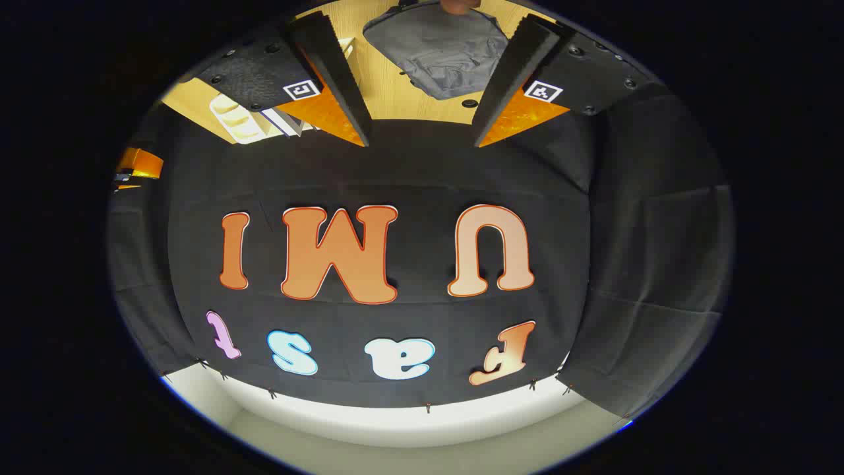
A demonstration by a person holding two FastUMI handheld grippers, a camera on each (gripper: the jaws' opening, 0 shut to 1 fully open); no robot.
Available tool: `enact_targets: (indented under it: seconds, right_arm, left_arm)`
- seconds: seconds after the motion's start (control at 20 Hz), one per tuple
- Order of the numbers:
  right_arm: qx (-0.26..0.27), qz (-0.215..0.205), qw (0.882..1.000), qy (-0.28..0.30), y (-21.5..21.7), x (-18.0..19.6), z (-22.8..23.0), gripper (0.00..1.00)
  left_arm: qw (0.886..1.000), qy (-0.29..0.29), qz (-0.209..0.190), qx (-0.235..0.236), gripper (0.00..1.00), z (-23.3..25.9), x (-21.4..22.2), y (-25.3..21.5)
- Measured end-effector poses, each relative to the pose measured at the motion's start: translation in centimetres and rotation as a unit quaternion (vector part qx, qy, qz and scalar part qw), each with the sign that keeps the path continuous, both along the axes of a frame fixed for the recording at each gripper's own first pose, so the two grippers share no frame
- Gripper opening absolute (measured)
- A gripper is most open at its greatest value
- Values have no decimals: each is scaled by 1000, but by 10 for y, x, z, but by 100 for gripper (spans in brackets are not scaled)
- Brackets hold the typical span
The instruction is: Open the schoolbag, grab two books from the bookshelf and put them into the schoolbag.
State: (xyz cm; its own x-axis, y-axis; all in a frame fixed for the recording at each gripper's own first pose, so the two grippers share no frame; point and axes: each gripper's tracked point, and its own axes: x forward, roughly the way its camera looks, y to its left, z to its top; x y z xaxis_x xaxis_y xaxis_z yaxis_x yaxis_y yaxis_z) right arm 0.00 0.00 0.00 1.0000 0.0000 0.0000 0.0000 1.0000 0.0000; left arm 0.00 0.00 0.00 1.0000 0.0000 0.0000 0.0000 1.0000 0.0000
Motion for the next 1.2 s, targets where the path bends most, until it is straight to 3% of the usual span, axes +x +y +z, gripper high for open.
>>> enact_targets:
  seconds: [0.95, 1.2]
  right_arm:
    - [1, -5, 1000, -13, -8, -8, 9, 97]
    - [0, -4, 1000, -5, -8, -9, 3, 97]
  left_arm:
    - [1000, -2, 1, 1, 96, 5, -2, 3]
    - [999, 3, 6, 35, 96, -6, 1, 8]
